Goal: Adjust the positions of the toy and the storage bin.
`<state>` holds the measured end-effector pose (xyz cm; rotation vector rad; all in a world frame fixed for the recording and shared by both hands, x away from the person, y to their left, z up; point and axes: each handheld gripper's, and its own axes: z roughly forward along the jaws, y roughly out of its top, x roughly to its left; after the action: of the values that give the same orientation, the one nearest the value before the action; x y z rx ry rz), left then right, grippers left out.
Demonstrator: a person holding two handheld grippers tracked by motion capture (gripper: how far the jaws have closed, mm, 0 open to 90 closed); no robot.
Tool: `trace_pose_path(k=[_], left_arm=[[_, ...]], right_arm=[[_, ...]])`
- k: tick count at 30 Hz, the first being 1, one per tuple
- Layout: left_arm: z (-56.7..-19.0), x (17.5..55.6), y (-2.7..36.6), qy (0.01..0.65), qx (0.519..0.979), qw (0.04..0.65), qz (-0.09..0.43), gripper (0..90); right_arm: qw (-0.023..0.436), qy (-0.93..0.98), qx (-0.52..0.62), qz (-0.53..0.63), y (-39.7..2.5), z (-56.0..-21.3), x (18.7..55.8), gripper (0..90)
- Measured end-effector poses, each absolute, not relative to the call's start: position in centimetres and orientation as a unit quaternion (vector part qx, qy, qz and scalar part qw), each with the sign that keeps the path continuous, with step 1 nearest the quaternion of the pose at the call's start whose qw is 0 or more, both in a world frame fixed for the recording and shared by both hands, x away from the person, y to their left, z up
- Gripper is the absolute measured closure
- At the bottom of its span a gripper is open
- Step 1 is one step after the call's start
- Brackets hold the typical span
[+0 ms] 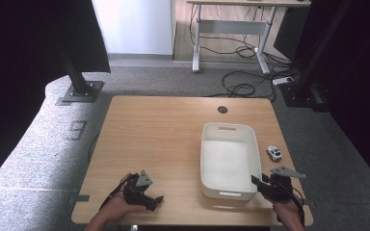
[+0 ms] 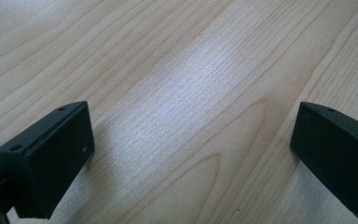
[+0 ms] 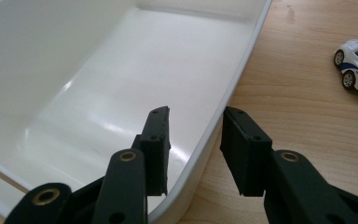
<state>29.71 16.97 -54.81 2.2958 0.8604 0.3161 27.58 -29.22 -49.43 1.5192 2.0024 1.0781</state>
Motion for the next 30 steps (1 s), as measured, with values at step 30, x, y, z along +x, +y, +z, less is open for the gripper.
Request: trace_pose_path(k=[30], left_arm=[[-54.8, 29.8, 17.0, 0.327, 0.877, 0.330, 0.120, 0.0]], right_arm=[[0.192, 0.713, 0.549, 0.392, -27.6, -49.3, 27.6, 55.2]])
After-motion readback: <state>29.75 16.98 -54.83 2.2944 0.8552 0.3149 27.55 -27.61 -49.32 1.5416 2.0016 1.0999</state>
